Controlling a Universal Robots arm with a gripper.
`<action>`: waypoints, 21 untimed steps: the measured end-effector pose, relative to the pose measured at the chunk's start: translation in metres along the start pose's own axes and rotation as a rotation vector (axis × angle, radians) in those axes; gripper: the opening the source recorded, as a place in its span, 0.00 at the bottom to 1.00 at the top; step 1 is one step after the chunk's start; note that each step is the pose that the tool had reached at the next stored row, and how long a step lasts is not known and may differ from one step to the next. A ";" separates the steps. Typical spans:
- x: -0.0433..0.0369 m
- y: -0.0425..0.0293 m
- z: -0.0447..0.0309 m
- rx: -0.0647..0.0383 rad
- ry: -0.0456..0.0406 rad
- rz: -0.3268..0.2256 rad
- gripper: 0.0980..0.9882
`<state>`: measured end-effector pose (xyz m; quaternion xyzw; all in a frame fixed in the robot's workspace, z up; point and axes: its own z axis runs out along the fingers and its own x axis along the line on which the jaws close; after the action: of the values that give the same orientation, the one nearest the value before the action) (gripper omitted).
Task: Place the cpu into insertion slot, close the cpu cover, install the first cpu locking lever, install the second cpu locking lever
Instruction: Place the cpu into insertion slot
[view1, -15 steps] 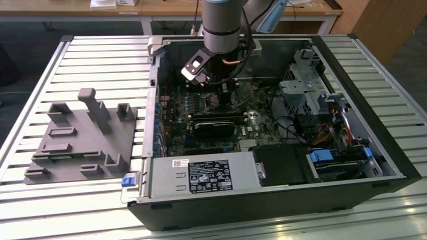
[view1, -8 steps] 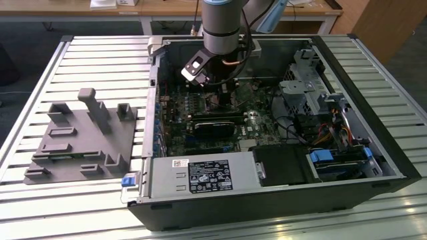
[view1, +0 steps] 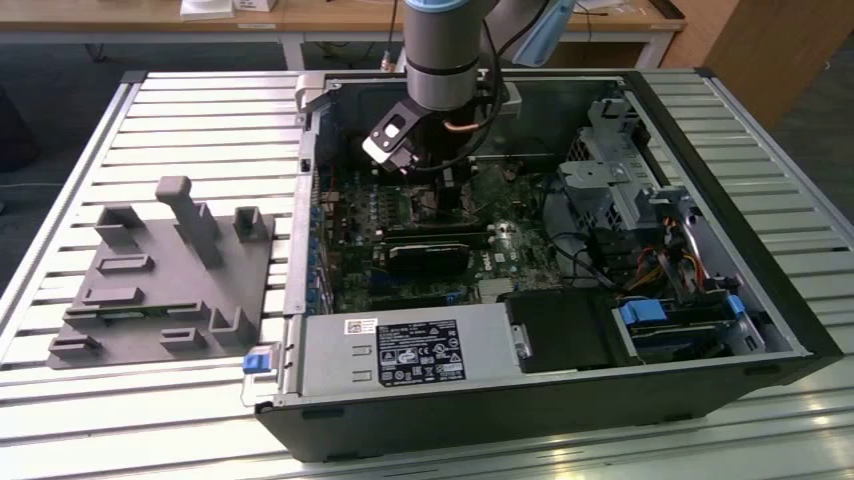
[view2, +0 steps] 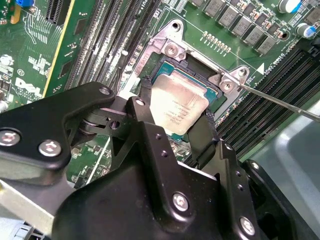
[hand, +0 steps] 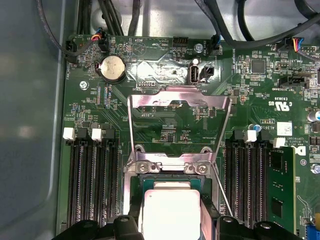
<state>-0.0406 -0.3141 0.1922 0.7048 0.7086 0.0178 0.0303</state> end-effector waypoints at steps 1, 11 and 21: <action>0.0001 0.0000 0.0001 0.000 0.0001 0.000 0.49; 0.0001 0.0004 0.0004 0.000 0.0006 0.000 0.49; 0.0002 0.0004 0.0004 0.000 0.0008 0.000 0.58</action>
<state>-0.0402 -0.3139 0.1918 0.7048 0.7085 0.0182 0.0301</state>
